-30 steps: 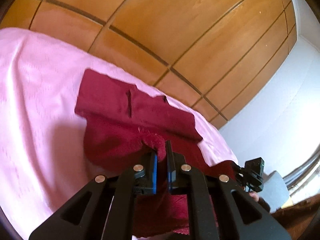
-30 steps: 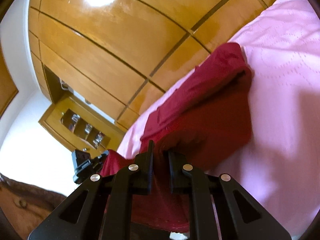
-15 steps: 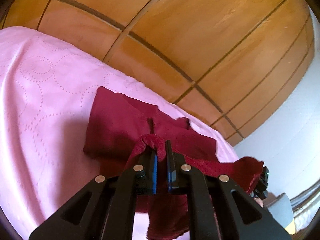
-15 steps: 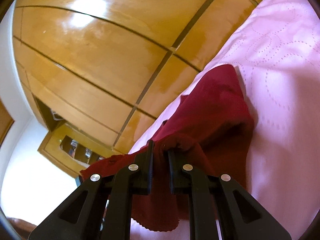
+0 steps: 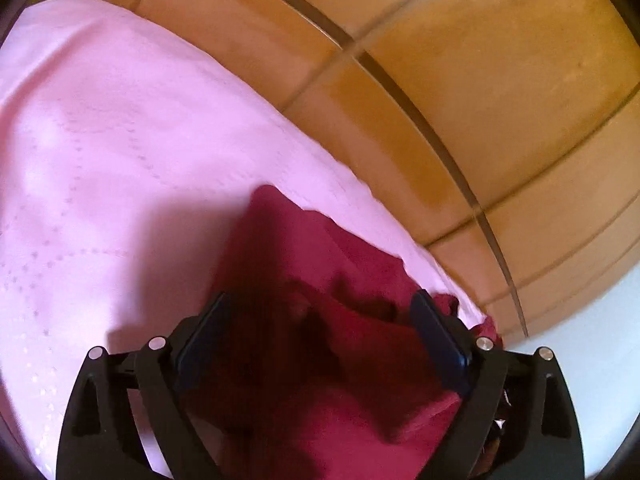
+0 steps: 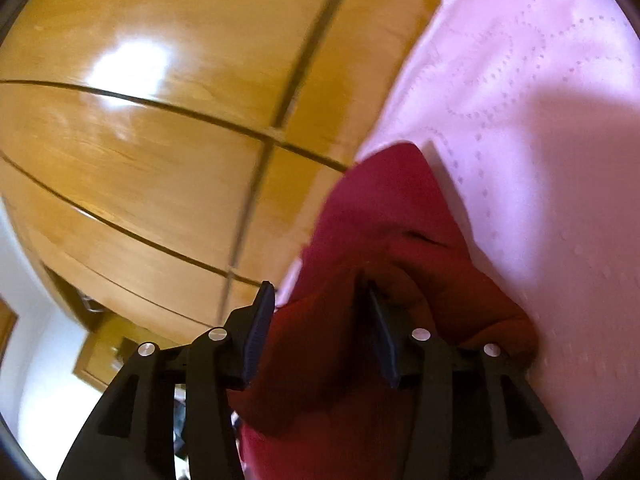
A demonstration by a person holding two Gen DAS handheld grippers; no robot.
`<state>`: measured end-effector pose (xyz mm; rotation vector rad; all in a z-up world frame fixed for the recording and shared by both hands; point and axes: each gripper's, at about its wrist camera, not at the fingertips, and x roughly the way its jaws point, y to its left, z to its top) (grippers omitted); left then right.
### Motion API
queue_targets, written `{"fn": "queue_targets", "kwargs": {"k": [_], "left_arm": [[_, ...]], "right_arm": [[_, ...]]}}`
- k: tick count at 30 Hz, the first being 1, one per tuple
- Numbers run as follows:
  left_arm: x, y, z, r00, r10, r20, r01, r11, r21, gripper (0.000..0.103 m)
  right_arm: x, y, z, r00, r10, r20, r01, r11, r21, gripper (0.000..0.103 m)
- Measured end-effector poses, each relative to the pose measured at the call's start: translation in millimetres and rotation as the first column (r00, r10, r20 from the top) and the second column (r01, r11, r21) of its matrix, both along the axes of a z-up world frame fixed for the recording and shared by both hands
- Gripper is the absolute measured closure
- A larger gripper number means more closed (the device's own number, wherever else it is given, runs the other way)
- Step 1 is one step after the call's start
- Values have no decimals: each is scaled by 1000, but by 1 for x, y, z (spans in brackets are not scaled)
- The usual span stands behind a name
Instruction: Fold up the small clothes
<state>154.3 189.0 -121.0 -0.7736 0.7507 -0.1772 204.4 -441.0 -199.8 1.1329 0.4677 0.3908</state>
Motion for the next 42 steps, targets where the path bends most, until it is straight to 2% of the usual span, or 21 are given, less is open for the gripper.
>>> {"fn": "queue_targets", "kwargs": {"k": [2,3,5,6,7,9,12,14,16,18,19,20,22,24,27,30,33,37,39,40,42], "left_arm": [[-1,0,-12,1000,2,-26,-2,1000,-7,12],[-6,-1,-13,1000,2,-21,-1,1000,28,12],[-9,-8,-8,1000,-12,-18,13,995,102,12],[-10,-12,-4,1000,-28,-9,29,991,128,12],[-12,-14,0,999,-38,6,37,989,143,12],[-12,-19,9,997,-62,37,55,986,158,12],[4,-25,17,990,-142,15,141,989,52,12],[16,-26,22,990,-142,6,142,990,-1,11],[25,-19,28,996,-90,26,91,995,-43,9],[29,-7,31,999,32,44,-29,998,-61,3],[30,1,31,991,126,46,-124,991,-46,3],[31,3,30,984,174,36,-174,985,-13,3],[32,6,24,975,223,-4,-222,973,64,3],[26,4,14,982,190,-11,-188,976,108,3],[11,-1,6,982,190,1,-187,964,188,3],[-4,-4,4,977,214,18,-213,957,197,3],[-9,-15,16,977,211,33,-212,939,270,3],[-9,-43,43,985,124,122,-160,920,358,3],[-1,-65,52,990,47,131,-102,888,448,3],[6,-80,54,992,-4,124,-60,858,510,3],[16,-93,55,993,-50,110,-21,825,564,3]], "right_arm": [[-7,3,-2,999,-1,52,2,999,-33,57],[-8,5,0,999,9,52,-5,998,-64,57],[-7,10,7,999,40,30,-36,993,-109,41],[-8,15,14,997,67,26,-63,988,-143,23],[-8,20,24,995,95,22,-89,980,-180,15],[-4,30,39,983,183,12,-177,963,-203,15],[13,42,52,959,283,-9,-278,939,-204,15],[27,44,56,947,321,-24,-320,931,-178,12],[33,36,58,965,261,-21,-260,948,-182,9],[38,19,58,996,89,-21,-91,979,-181,3],[39,7,52,999,-13,-46,5,984,-177,3],[39,1,46,997,-48,-66,36,984,-173,3],[37,-11,30,984,-111,-140,87,982,-167,3],[31,-16,20,984,-121,-131,99,982,-161,4],[21,-11,15,986,-153,-68,134,965,-226,4],[16,6,19,981,-186,-48,160,927,-338,4],[21,22,26,976,-202,-76,146,877,-458,4],[25,27,25,970,-214,-119,122,843,-524,4],[24,28,24,969,-216,-119,123,840,-528,4],[22,26,24,970,-215,-115,126,844,-521,4],[20,25,24,971,-214,-110,130,852,-508,4]]}}
